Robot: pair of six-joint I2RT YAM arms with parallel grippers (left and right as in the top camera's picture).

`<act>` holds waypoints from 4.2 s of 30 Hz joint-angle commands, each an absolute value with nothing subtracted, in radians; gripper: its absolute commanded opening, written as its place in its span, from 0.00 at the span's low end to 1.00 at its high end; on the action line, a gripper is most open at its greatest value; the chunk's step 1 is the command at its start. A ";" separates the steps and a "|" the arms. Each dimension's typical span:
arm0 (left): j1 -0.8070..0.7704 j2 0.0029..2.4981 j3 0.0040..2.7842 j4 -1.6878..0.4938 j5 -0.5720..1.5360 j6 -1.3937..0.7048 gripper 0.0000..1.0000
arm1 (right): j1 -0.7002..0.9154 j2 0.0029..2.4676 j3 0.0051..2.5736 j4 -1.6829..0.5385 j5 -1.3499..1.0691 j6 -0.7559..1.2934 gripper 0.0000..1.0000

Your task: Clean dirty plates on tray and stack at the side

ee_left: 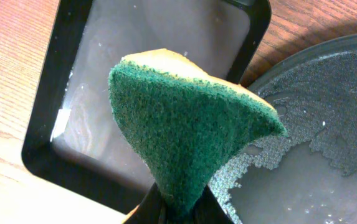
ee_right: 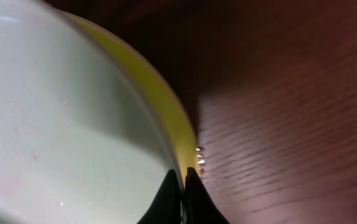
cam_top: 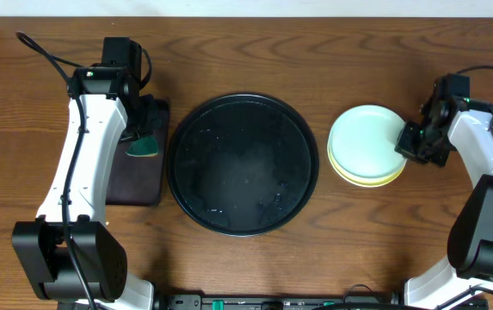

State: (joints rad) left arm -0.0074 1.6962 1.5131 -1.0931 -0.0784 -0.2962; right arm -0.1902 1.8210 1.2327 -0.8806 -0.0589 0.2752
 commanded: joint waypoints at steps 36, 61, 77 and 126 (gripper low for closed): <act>0.119 2.092 1.483 -0.932 0.012 -0.008 0.08 | 0.035 1.530 1.330 -0.920 -0.154 0.159 0.99; 0.118 1.435 1.511 -0.966 0.015 -0.030 0.75 | 0.025 1.226 1.330 -0.973 -0.128 0.159 0.99; 0.118 1.394 1.511 -0.966 0.015 -0.031 0.75 | 0.024 0.797 1.330 -0.988 -0.074 0.154 0.99; 0.118 1.394 1.511 -0.966 0.015 -0.031 0.75 | 0.017 0.014 0.029 0.027 -0.165 0.073 0.99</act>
State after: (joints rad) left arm 0.1177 1.3960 1.4944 -0.9649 0.0174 -0.0257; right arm 0.0204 0.0338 0.0479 0.0208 -0.1600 0.0635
